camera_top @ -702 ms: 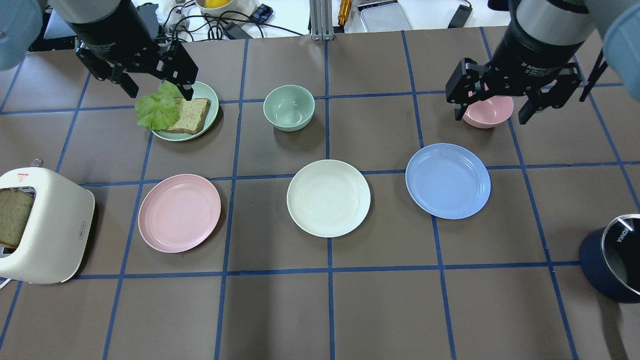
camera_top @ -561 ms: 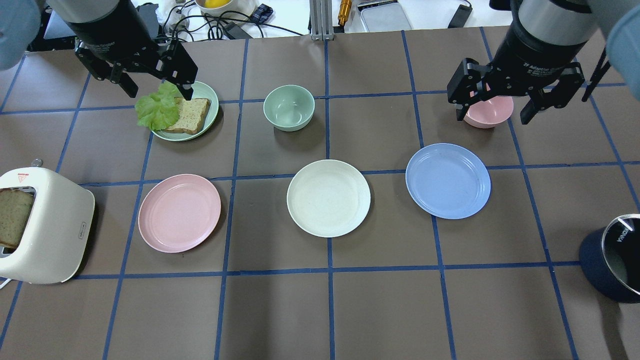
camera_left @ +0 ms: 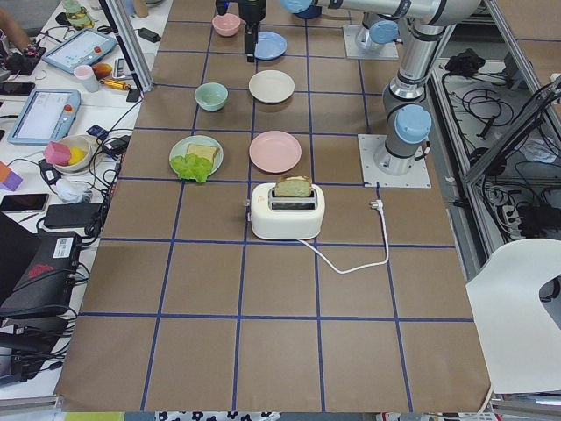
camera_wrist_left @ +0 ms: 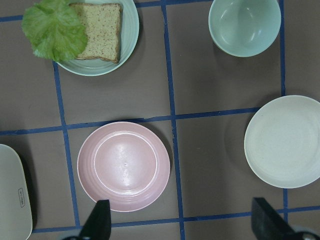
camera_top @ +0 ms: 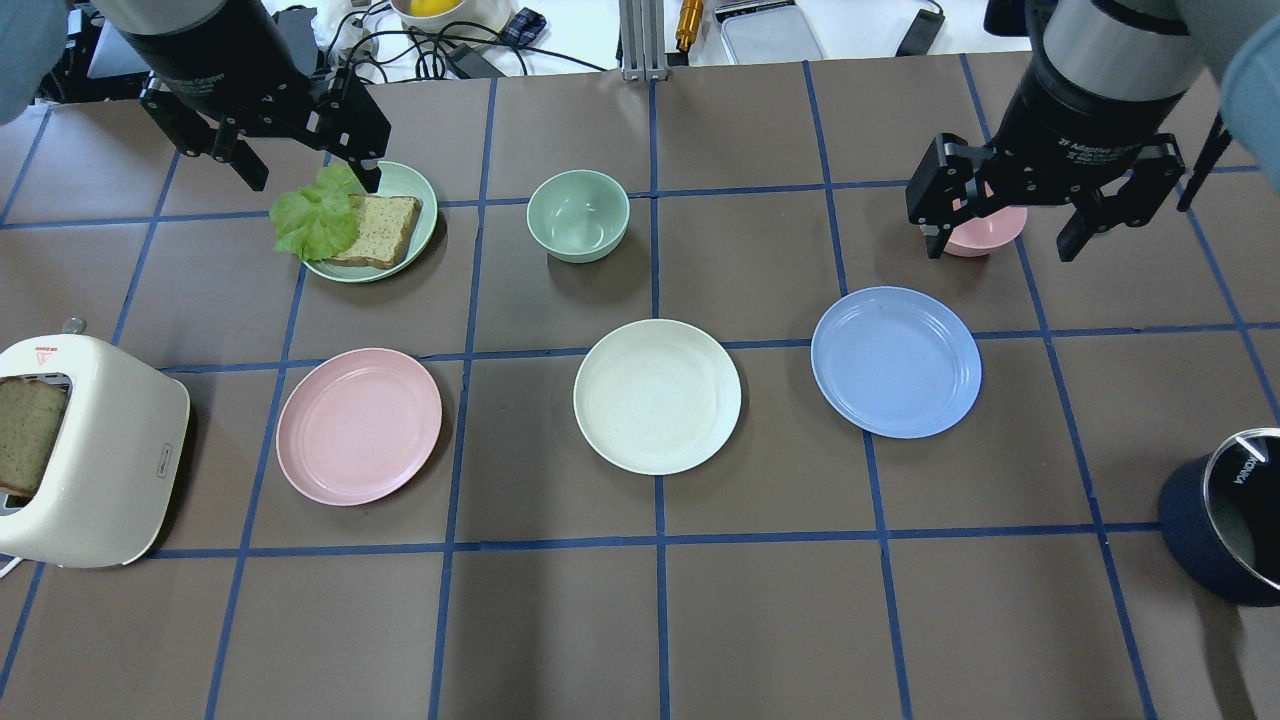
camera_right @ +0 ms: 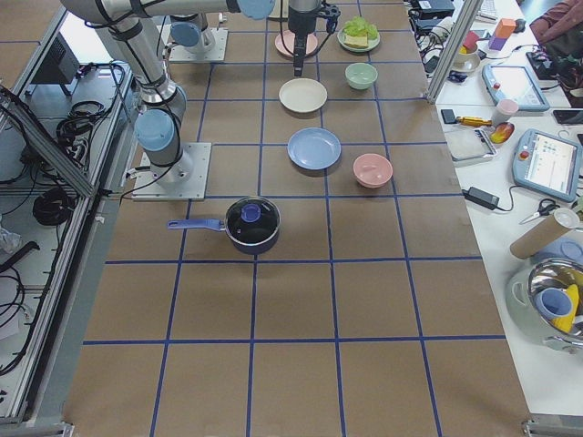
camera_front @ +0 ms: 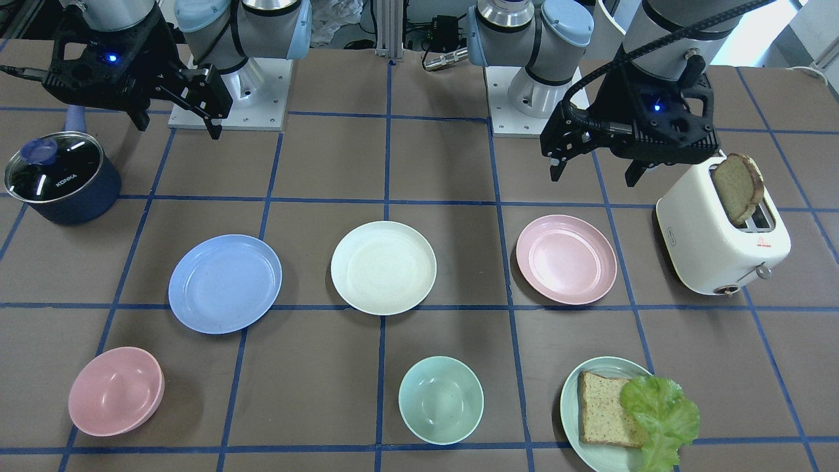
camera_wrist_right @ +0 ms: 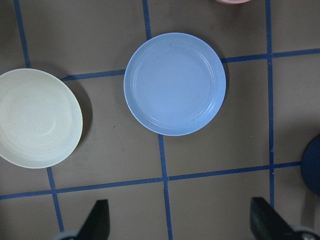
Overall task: Stack three plates with pink and blue
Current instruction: 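Move the left gripper over the pink plate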
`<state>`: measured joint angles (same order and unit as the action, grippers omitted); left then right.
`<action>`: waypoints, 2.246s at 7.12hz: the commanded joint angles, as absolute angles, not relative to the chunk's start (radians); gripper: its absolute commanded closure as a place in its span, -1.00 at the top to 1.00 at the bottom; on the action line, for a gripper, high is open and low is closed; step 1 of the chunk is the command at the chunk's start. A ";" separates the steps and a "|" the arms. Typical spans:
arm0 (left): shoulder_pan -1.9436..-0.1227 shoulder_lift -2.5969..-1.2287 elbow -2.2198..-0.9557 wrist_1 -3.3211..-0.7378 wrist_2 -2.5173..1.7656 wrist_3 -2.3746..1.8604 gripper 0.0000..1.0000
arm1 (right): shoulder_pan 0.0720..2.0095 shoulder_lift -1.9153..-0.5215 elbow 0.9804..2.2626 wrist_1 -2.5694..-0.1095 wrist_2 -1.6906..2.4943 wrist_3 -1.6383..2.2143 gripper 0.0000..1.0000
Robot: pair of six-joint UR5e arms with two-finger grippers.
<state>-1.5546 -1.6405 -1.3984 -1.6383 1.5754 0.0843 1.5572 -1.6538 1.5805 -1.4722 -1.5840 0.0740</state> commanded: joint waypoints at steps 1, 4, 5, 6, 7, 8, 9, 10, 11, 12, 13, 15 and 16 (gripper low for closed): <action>-1.554 -1.637 -1.397 -1.640 1.575 0.083 1.00 | 1.583 -1.651 1.580 -1.480 -1.571 0.035 1.00; -1.552 -1.635 -1.397 -1.640 1.575 0.087 1.00 | 1.600 -1.648 1.580 -1.483 -1.571 0.006 1.00; -1.552 -1.635 -1.399 -1.640 1.575 0.087 1.00 | 1.598 -1.647 1.578 -1.486 -1.572 -0.008 1.00; -1.552 -1.635 -1.401 -1.640 1.575 0.087 1.00 | 1.598 -1.647 1.578 -1.486 -1.571 -0.012 1.00; -1.552 -1.635 -1.401 -1.640 1.575 0.087 1.00 | 1.598 -1.647 1.577 -1.486 -1.571 -0.014 1.00; -1.552 -1.632 -1.405 -1.640 1.575 0.087 1.00 | 1.598 -1.649 1.578 -1.496 -1.571 -0.012 1.00; -1.552 -1.628 -1.408 -1.640 1.575 0.087 1.00 | 1.598 -1.649 1.577 -1.496 -1.571 -0.012 1.00; -1.552 -1.625 -1.410 -1.640 1.575 0.087 1.00 | 1.594 -1.648 1.575 -1.520 -1.572 -0.020 1.00; -1.552 -1.624 -1.413 -1.641 1.575 0.087 1.00 | 1.597 -1.647 1.580 -1.528 -1.577 -0.026 1.00; -1.552 -1.623 -1.413 -1.643 1.575 0.087 1.00 | 1.595 -1.646 1.582 -1.529 -1.589 -0.028 1.00; -1.552 -1.623 -1.413 -1.643 1.575 0.087 1.00 | 1.594 -1.646 1.582 -1.531 -1.589 -0.028 1.00; -1.552 -1.621 -1.413 -1.646 1.575 0.087 1.00 | 1.594 -1.646 1.585 -1.531 -1.586 -0.028 1.00; -1.552 -1.623 -1.413 -1.646 1.575 0.087 1.00 | 1.592 -1.646 1.582 -1.532 -1.589 -0.028 1.00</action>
<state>-1.5524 -1.6223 -1.4127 -1.6449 1.5754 0.0874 1.5934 -1.6456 1.5832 -1.5312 -1.5871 -0.0275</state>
